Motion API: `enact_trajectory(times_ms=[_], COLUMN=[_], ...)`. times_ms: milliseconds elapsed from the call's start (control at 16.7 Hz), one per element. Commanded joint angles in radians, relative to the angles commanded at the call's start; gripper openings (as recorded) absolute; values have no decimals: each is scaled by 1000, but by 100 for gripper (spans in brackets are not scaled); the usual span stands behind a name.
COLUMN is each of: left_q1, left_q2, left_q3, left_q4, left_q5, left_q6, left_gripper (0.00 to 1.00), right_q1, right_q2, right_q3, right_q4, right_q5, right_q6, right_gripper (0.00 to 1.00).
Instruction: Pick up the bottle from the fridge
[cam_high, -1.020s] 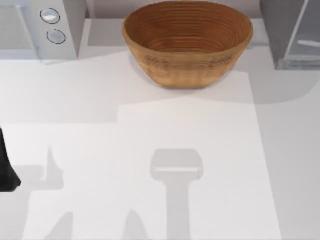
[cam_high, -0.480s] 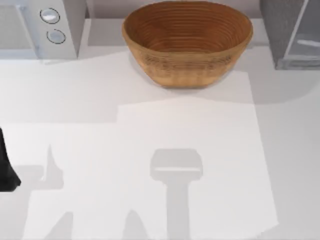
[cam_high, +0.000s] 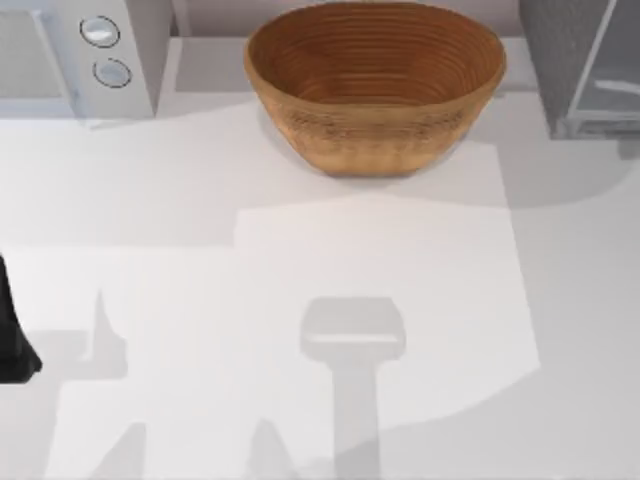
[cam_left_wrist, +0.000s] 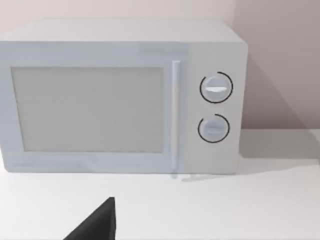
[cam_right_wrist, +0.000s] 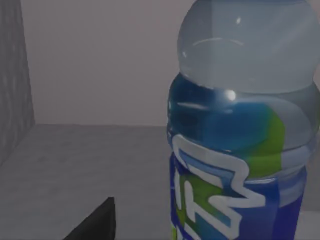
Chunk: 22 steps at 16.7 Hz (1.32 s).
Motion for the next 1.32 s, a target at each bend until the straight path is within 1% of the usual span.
enact_trajectory(times_ms=[300, 720, 1020, 1320], left_q1=[0, 0, 0, 0], left_q2=[0, 0, 0, 0], left_q3=[0, 0, 0, 0], left_q4=[0, 0, 0, 0], left_q5=[0, 0, 0, 0], left_q6=[0, 0, 0, 0], left_gripper=[100, 100, 100, 100], right_q1=[-2, 27, 30, 30], right_q2=[8, 135, 145, 145], right_q3=[13, 274, 294, 294], right_q4=[-7, -135, -150, -150], right_q5=[-1, 28, 32, 32], right_q6=[0, -1, -2, -2], right_gripper=[100, 100, 100, 62])
